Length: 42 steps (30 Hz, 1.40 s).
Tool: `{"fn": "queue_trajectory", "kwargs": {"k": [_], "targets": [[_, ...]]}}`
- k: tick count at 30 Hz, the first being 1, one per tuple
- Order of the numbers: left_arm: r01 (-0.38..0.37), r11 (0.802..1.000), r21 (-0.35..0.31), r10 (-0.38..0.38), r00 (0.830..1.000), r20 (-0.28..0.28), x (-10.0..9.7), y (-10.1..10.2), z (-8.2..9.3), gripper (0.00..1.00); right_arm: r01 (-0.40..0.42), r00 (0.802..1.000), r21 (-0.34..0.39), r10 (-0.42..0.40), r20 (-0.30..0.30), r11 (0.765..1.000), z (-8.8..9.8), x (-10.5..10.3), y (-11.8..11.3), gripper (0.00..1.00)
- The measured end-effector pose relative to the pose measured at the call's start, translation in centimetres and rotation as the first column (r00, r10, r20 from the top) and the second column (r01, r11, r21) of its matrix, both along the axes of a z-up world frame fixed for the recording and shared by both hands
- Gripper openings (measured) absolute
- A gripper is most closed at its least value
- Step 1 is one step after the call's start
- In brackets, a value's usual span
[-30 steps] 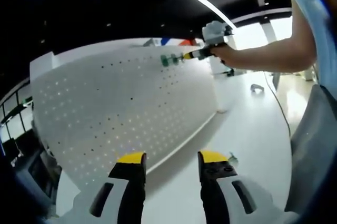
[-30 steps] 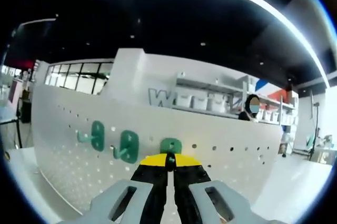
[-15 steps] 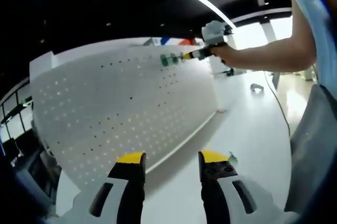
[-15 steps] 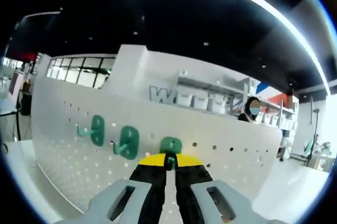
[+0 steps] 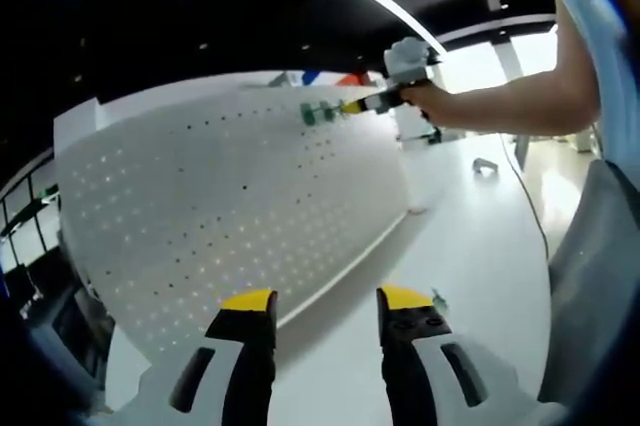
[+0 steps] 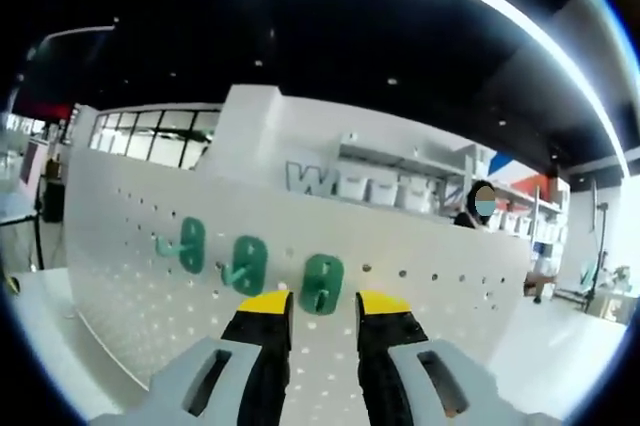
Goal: Insert the hook assembly into the mounting plate slot until the hook locks in place.
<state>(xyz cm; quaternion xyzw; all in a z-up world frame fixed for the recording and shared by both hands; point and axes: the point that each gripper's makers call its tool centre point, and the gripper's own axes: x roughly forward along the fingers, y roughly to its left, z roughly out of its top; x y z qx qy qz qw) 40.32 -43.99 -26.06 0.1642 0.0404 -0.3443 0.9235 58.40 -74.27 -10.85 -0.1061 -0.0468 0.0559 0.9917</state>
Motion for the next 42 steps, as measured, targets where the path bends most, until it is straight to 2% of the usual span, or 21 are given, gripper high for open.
{"fn": "queue_trajectory", "kwargs": {"k": [12, 27, 35, 42], "targets": [[0.026, 1.0, 0.013, -0.026, 1.0, -0.014, -0.4, -0.9, -0.4, 0.41, 0.004, 1.0, 0.022, -0.005, 0.019, 1.0, 0.0, -0.8, -1.0, 0.37], [0.031, 0.999, 0.018, -0.031, 0.999, -0.019, -0.4, -1.0, -0.5, 0.41, -0.022, 1.0, 0.002, 0.021, 0.02, 1.0, -0.2, -2.2, -0.5, 0.39], [0.031, 0.999, 0.019, -0.031, 0.999, -0.02, -0.4, -1.0, -0.5, 0.41, -0.044, 0.999, -0.009, 0.044, 0.0, 0.999, -1.4, -3.2, 0.4, 0.39], [0.033, 0.999, 0.02, -0.033, 0.999, -0.019, -0.4, -1.0, -0.5, 0.41, -0.086, 0.995, -0.03, 0.084, -0.047, 0.996, -3.8, -4.3, 2.0, 0.39]]}}
